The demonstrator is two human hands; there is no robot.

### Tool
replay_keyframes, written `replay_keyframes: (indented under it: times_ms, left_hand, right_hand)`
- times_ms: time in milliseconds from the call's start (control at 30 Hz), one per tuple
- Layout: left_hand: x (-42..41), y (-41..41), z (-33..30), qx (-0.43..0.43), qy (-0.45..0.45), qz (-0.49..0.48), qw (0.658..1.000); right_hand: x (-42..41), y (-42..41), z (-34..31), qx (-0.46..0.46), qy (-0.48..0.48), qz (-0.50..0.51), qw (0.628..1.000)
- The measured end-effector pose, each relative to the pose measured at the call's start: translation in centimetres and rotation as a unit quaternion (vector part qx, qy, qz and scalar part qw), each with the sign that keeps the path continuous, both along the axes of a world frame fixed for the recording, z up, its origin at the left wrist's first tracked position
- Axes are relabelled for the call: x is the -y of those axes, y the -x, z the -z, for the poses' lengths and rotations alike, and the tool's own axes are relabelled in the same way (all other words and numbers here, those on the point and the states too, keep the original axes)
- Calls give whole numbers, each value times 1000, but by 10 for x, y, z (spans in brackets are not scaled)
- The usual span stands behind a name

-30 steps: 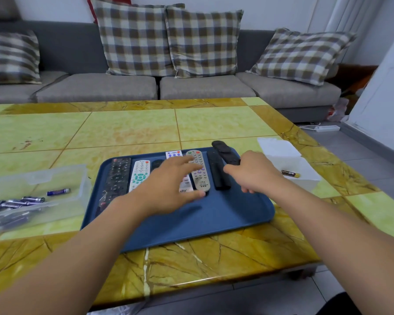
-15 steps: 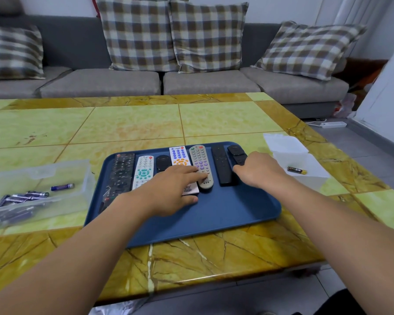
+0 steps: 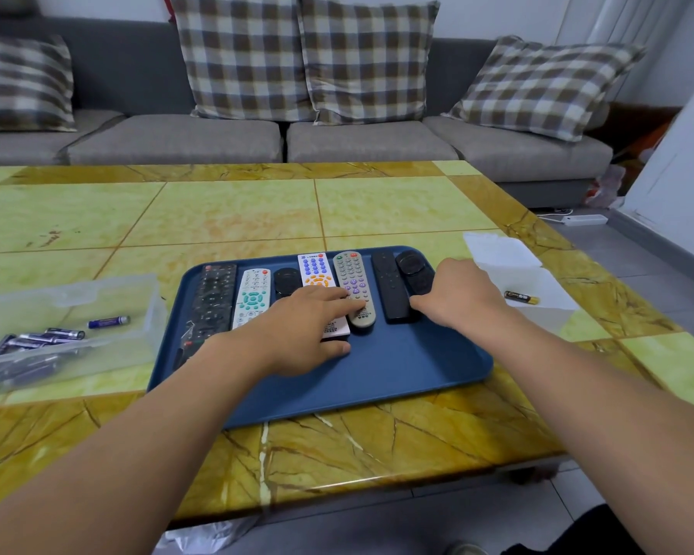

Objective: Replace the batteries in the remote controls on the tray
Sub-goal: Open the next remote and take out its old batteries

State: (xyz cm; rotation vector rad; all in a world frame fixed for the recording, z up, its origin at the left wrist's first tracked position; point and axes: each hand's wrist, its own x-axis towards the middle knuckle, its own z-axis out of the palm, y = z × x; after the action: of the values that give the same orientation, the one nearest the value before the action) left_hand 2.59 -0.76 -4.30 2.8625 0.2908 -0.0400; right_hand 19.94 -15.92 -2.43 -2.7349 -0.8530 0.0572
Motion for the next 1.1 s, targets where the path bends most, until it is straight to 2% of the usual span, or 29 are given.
replay_keyframes:
  times_ms: [133, 267, 333, 467, 567, 667, 700, 733, 800, 833, 867, 933, 967, 1000, 1033, 1067, 1100]
  left_hand:
    - [0, 0, 0, 0, 7, -4, 1000]
    - [1, 0, 0, 7, 10, -2, 1000]
    - [2, 0, -1, 6, 9, -3, 1000]
    - [5, 1, -3, -1, 0, -6, 1000]
    - [6, 1, -3, -10, 2, -11, 1000]
    - [5, 0, -3, -5, 2, -5, 1000]
    - [4, 0, -3, -4, 4, -8, 1000]
    - [4, 0, -3, 0, 4, -10, 1000]
    - [5, 1, -3, -1, 1, -8, 1000]
    - [4, 2, -1, 5, 12, -5, 1000]
    - [4, 3, -2, 22, 32, -1, 999]
    - [4, 4, -8, 99, 113, -42, 988]
    - [3, 2, -14, 154, 185, -110, 964]
    - [2, 2, -22, 215, 285, -192, 914]
    - [-3, 2, -31, 259, 412, -266, 832]
    - [-9, 4, -39, 273, 555, -302, 726]
    - [-15, 8, -45, 253, 669, -299, 631]
  right_hand:
    - [-2, 1, 1, 44, -5, 0, 999]
    - [-10, 10, -7, 102, -76, -28, 992]
    - [-15, 19, -5, 81, -68, -51, 993]
    - [-24, 31, 8, 56, 39, -97, 993]
    - [-27, 31, 5, 15, 19, -87, 996]
    - [-24, 26, -6, -125, -85, -19, 988]
    - [-21, 23, -11, -207, -160, 17, 965]
    - [-19, 19, -16, -294, -248, 52, 922]
    - [-13, 11, -22, -426, -397, 90, 808]
    - [-9, 7, -24, -461, -436, 85, 768]
    - [-7, 6, -24, -483, -456, 66, 744]
    - [-3, 6, -25, -506, -451, -5, 736]
    - [-1, 8, -27, -509, -433, -45, 743]
    - [-1, 8, -29, -509, -416, -77, 749]
    - [-1, 9, -31, -509, -406, -102, 752]
    - [-1, 9, -31, -508, -404, -119, 752]
    - [-3, 10, -31, -503, -406, -131, 751]
